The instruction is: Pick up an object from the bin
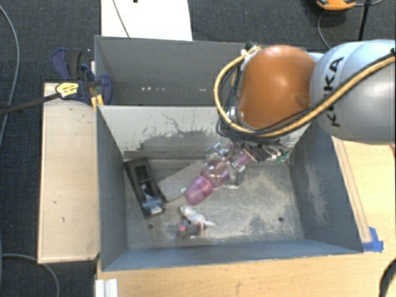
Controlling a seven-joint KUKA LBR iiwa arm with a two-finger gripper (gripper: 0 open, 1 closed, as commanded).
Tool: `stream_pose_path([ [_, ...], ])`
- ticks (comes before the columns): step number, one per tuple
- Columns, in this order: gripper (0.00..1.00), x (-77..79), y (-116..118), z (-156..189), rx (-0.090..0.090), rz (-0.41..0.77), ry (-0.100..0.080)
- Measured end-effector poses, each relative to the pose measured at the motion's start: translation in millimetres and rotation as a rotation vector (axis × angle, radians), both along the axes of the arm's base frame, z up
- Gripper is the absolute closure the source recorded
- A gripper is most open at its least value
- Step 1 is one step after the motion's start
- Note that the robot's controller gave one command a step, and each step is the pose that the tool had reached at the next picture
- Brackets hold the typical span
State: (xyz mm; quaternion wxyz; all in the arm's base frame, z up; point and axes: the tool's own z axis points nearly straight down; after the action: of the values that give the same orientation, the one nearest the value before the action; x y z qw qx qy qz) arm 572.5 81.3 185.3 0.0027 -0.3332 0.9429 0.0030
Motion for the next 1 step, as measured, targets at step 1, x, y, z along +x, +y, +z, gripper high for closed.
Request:
stream_pose_path([
  [1, 1.00, 0.0, -0.1, 0.0, 0.000, -0.003, 0.001],
])
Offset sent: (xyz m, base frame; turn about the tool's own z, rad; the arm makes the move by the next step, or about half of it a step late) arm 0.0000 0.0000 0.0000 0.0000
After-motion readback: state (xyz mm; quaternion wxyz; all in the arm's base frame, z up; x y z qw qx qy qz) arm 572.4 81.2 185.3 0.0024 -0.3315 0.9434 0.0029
